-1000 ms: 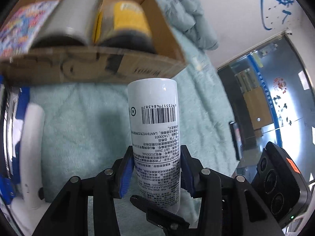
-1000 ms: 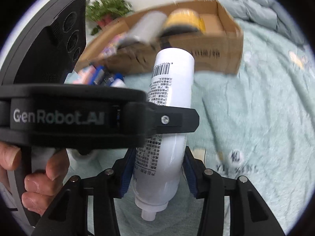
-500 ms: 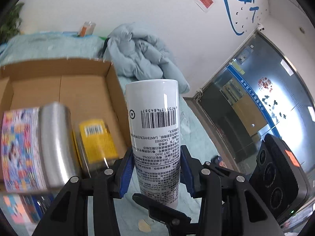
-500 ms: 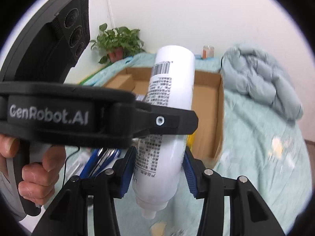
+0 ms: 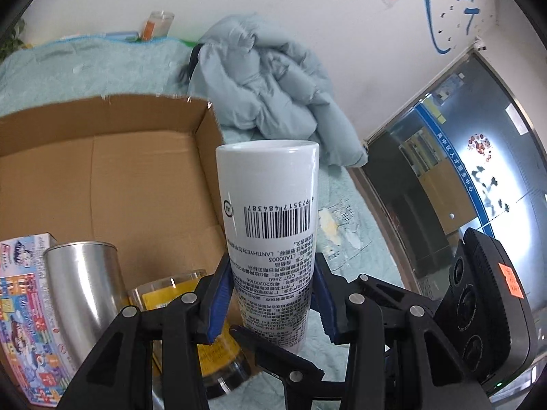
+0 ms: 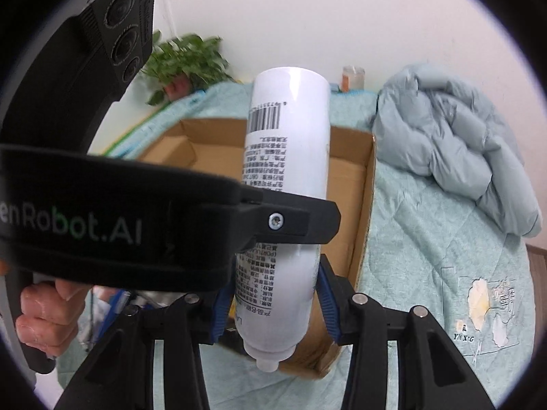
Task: Organize rigid objects
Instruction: 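Lift the white spray bottle upright and carry it over the box, then set the spray bottle upright beside the jar and open the left tool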
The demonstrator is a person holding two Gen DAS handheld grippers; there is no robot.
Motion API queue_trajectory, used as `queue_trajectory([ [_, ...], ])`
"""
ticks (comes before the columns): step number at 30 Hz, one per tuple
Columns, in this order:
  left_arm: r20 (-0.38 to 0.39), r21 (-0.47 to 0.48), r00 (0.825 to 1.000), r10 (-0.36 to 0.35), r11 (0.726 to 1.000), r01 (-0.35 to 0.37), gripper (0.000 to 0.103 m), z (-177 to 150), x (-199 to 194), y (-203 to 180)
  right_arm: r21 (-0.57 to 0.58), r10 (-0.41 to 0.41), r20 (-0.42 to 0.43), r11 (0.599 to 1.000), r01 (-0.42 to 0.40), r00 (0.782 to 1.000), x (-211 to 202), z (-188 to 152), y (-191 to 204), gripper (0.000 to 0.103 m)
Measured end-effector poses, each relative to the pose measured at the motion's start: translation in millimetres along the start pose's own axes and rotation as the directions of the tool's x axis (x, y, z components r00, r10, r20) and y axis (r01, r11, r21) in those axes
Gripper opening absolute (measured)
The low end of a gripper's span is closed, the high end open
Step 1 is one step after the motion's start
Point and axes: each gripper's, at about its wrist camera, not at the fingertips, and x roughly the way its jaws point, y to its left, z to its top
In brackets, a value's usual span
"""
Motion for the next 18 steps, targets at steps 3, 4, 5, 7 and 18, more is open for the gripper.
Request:
queue_trajectory([
  [3,-0.050,-0.019,0.999,0.001,1.000,-0.002,0.041,-3,33,12,0.029,-0.008,-0.052,1.000,0.010,0.999,23,-5,-12,0.043],
  [4,-0.068,-0.021,0.998,0.004,1.000,-0.006,0.041,-5,42,15,0.041,-0.013,-0.072,0.999,0.016,0.997,30,-9,-16,0.043],
  [5,-0.083,-0.027,0.997,0.003,1.000,-0.006,0.042,-8,49,17,0.049,-0.017,-0.089,0.999,0.021,0.996,34,-13,-18,0.043],
  [7,-0.102,-0.039,0.995,-0.002,0.999,-0.002,0.042,-9,62,22,0.080,-0.016,-0.126,0.996,0.026,0.992,40,-21,-21,0.043],
  [18,-0.098,-0.046,0.995,0.011,0.999,-0.016,0.044,-30,63,16,0.158,-0.033,-0.151,0.986,0.057,0.988,42,-25,-31,0.043],
])
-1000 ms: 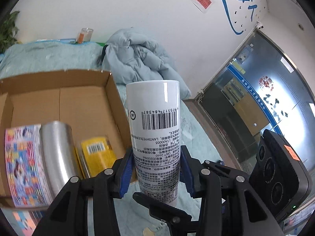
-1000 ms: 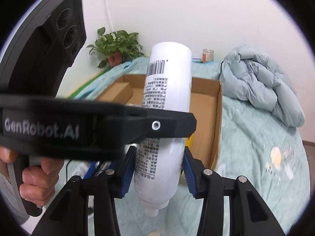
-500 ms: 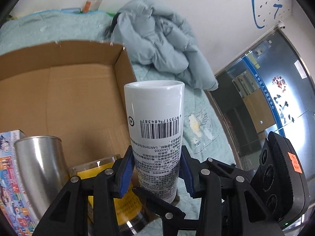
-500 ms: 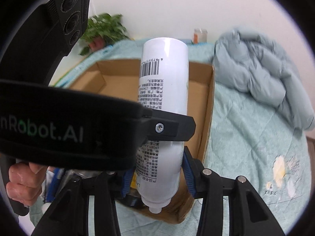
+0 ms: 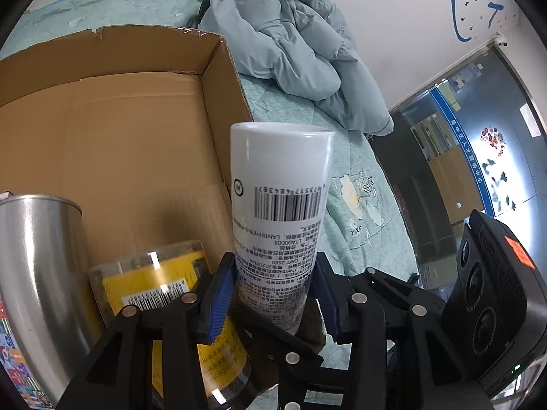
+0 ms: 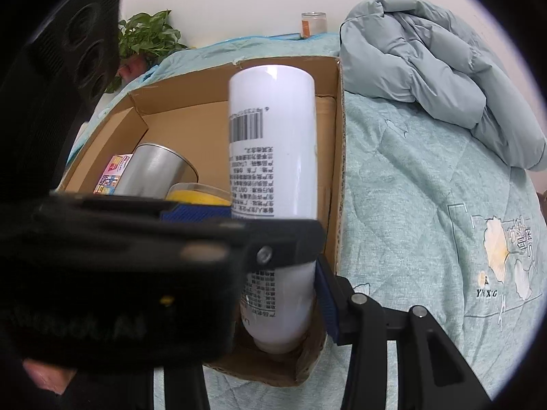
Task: Organize rigid objects
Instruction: 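Set the spray bottle upright beside the jar and open the left tool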
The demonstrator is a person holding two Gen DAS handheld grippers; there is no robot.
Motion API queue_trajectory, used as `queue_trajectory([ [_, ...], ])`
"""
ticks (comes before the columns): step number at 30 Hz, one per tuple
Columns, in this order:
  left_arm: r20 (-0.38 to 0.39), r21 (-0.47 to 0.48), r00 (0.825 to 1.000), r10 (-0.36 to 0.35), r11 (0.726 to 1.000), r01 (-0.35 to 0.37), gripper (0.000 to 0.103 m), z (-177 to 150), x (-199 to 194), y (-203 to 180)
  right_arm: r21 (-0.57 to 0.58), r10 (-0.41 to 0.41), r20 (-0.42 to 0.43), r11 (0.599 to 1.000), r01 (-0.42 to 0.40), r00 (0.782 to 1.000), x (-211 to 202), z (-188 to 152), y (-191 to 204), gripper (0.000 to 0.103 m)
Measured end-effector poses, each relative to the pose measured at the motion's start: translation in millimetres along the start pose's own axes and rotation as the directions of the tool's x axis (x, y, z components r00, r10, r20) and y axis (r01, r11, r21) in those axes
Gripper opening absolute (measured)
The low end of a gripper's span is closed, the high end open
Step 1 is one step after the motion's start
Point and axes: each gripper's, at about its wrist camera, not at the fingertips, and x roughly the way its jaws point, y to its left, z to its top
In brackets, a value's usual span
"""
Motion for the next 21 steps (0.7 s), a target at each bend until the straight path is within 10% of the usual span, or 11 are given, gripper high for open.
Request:
queue_trajectory([
  [9,0.044,0.071,0.997,0.067,0.995,-0.070,0.053,-23,-16,-16,0.057,0.009,0.017,0.998,-0.010,1.000,-7,-7,-3,0.045],
  [11,0.126,0.107,0.988,0.093,0.988,-0.107,0.054,-36,-37,-19,0.053,0.025,0.029,0.998,-0.026,0.999,-14,-11,-1,0.057],
  [13,0.221,0.143,0.969,0.111,0.979,-0.145,0.058,-53,-63,-24,0.014,0.030,0.068,0.999,-0.031,0.997,-27,-18,7,0.091],
  [15,0.355,0.168,0.925,0.137,0.964,-0.207,0.072,-81,-99,-29,-0.023,-0.023,0.116,0.999,0.025,0.993,-39,-27,17,0.096],
  [18,0.545,0.156,0.811,0.213,0.925,-0.347,0.103,-123,-145,-35,-0.068,-0.068,0.172,0.994,0.081,0.983,-50,-44,32,0.102],
  [19,0.605,0.140,0.759,0.242,0.906,-0.400,0.102,-143,-162,-34,-0.083,-0.089,0.189,0.991,0.106,0.978,-54,-53,39,0.102],
  [21,0.641,0.097,0.710,0.293,0.886,-0.454,0.102,-168,-187,-27,-0.094,-0.141,0.204,0.982,0.163,0.969,-56,-65,47,0.102],
])
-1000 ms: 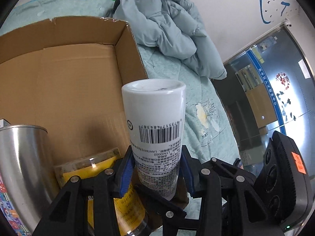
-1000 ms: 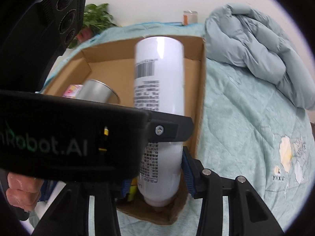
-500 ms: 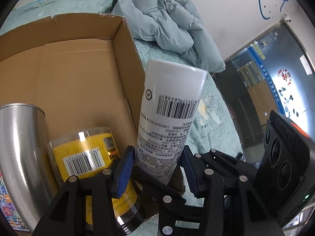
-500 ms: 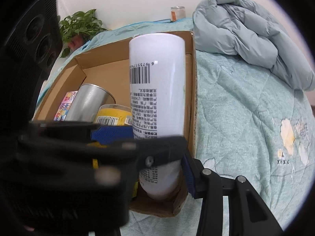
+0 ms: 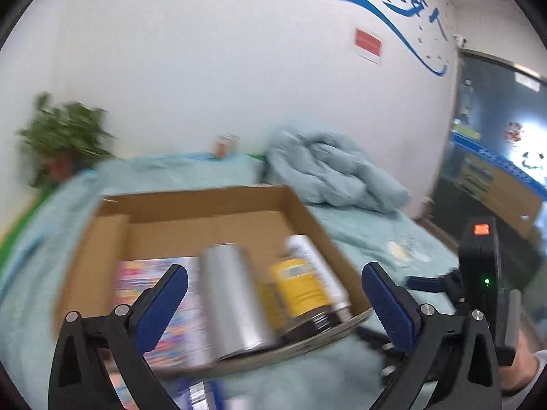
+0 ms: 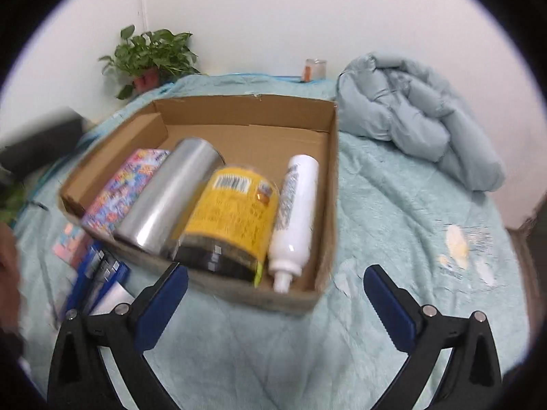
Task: Organize rigid objects
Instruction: 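Set the spray bottle upright beside the jar and open the left tool, then reach the left tool to the white handheld fan and grasp its head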
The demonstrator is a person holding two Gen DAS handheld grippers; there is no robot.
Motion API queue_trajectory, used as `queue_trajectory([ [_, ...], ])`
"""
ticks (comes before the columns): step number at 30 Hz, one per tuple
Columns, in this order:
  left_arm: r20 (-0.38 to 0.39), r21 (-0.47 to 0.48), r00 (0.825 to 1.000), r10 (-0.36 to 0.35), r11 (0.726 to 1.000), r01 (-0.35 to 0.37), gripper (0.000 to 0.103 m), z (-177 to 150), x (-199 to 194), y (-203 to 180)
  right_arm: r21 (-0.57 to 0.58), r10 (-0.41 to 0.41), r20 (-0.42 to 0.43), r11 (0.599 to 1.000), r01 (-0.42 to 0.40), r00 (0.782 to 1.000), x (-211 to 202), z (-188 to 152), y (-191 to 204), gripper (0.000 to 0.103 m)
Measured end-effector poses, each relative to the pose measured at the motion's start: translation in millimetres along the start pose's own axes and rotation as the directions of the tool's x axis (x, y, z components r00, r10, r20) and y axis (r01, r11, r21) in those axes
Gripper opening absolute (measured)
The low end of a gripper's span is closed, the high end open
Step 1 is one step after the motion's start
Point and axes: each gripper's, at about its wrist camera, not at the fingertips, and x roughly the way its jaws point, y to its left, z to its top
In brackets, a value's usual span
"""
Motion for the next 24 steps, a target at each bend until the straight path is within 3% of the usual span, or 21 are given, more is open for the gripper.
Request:
queue_trajectory([
  [2,0.019,-0.024,0.998,0.060,0.998,-0.060,0.102,-5,-25,17,-0.008,-0.022,-0.004,1.000,0.022,1.000,-3,-11,9,0.102],
  [4,0.006,-0.024,0.993,0.118,0.993,-0.118,0.102,-8,-55,39,0.021,0.016,-0.020,1.000,-0.016,1.000,-7,-24,14,0.102],
  [8,-0.061,0.062,0.961,0.271,0.961,-0.268,0.102,1,-110,77,0.060,0.082,-0.062,0.995,-0.078,0.995,-16,-43,23,0.102],
  [12,-0.075,0.098,0.941,0.329,0.942,-0.322,0.102,1,-157,95,0.082,0.141,-0.047,0.987,-0.137,0.989,-38,-57,35,0.102],
  [14,-0.091,0.075,0.945,0.313,0.949,-0.307,0.102,-13,-164,95,0.099,0.203,-0.039,0.975,-0.199,0.978,-49,-63,46,0.102],
  [18,-0.168,-0.114,0.976,0.138,0.981,-0.158,0.102,-67,-141,94,0.066,0.268,0.008,0.961,-0.268,0.963,-66,-75,72,0.102],
  [21,-0.218,-0.196,0.975,0.051,0.976,-0.095,0.102,-105,-118,91,0.091,0.321,0.005,0.943,-0.320,0.947,-67,-85,83,0.102],
  [24,-0.294,-0.253,0.955,-0.030,0.966,-0.047,0.100,-139,-99,85,0.045,0.335,-0.005,0.941,-0.334,0.942,-68,-95,97,0.102],
])
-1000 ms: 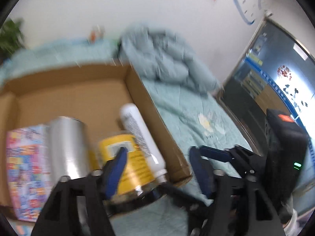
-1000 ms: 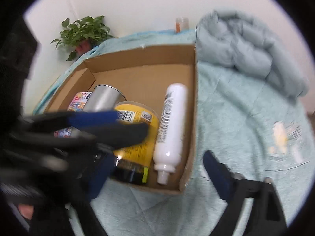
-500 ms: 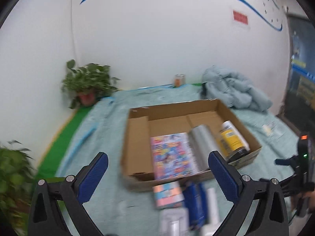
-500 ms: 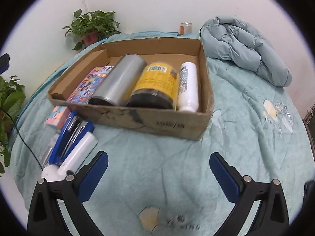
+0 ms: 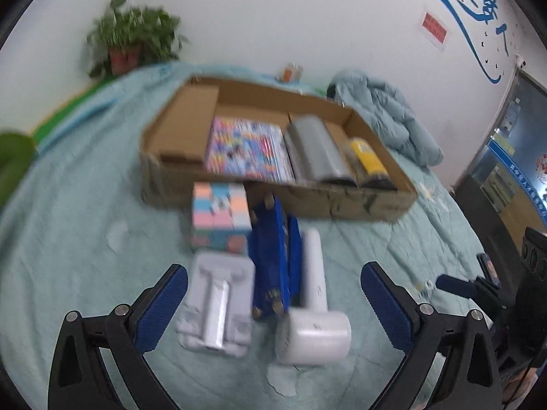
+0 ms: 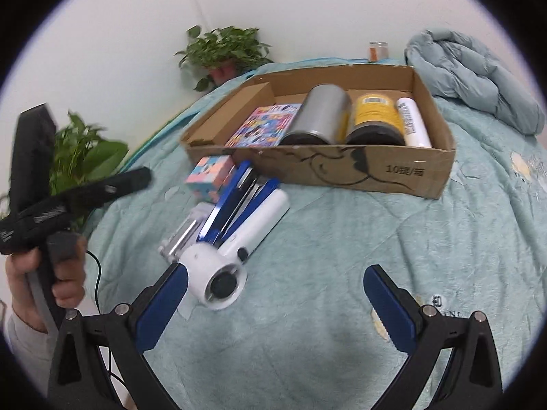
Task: Organize rigid objects
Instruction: 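Reach the left tool to the white handheld fan and grasp its head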
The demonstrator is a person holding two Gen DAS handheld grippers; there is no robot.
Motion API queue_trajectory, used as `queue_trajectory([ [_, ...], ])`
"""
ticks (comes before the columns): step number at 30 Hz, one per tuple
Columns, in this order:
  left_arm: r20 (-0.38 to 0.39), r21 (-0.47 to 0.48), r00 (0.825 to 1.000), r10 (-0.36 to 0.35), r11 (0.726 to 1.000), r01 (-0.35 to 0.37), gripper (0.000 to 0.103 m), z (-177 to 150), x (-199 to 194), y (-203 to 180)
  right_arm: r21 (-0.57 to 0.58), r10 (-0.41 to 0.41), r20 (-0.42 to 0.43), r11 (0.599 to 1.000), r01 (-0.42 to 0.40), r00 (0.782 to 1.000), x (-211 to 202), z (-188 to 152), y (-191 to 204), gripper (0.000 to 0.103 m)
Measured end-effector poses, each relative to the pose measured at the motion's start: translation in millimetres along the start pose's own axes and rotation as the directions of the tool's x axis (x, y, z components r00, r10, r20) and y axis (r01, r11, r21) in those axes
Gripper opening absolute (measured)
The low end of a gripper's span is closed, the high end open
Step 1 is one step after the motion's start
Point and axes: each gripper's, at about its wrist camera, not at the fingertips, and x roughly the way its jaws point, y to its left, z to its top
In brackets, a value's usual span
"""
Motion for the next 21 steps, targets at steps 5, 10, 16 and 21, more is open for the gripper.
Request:
queue_trajectory([
  [5,-0.098,0.002,0.986,-0.136,0.991,0.136,0.096,-20,33,-15,-0.049,0.090,-0.033,0.995,-0.092,0.995,14,-11,24,0.102],
  [10,-0.201,-0.040,0.948,-0.246,0.969,0.243,0.080,-29,64,-23,-0.060,0.147,-0.085,0.986,-0.153,0.985,34,-18,39,0.101],
  [16,-0.235,-0.100,0.903,-0.359,0.933,0.345,0.080,-30,71,-28,-0.122,0.145,-0.101,0.980,-0.157,0.984,34,-30,39,0.101],
  [21,-0.291,-0.122,0.851,-0.437,0.899,0.420,0.080,-38,79,-50,-0.105,0.134,-0.095,0.984,-0.144,0.986,25,-33,24,0.100],
])
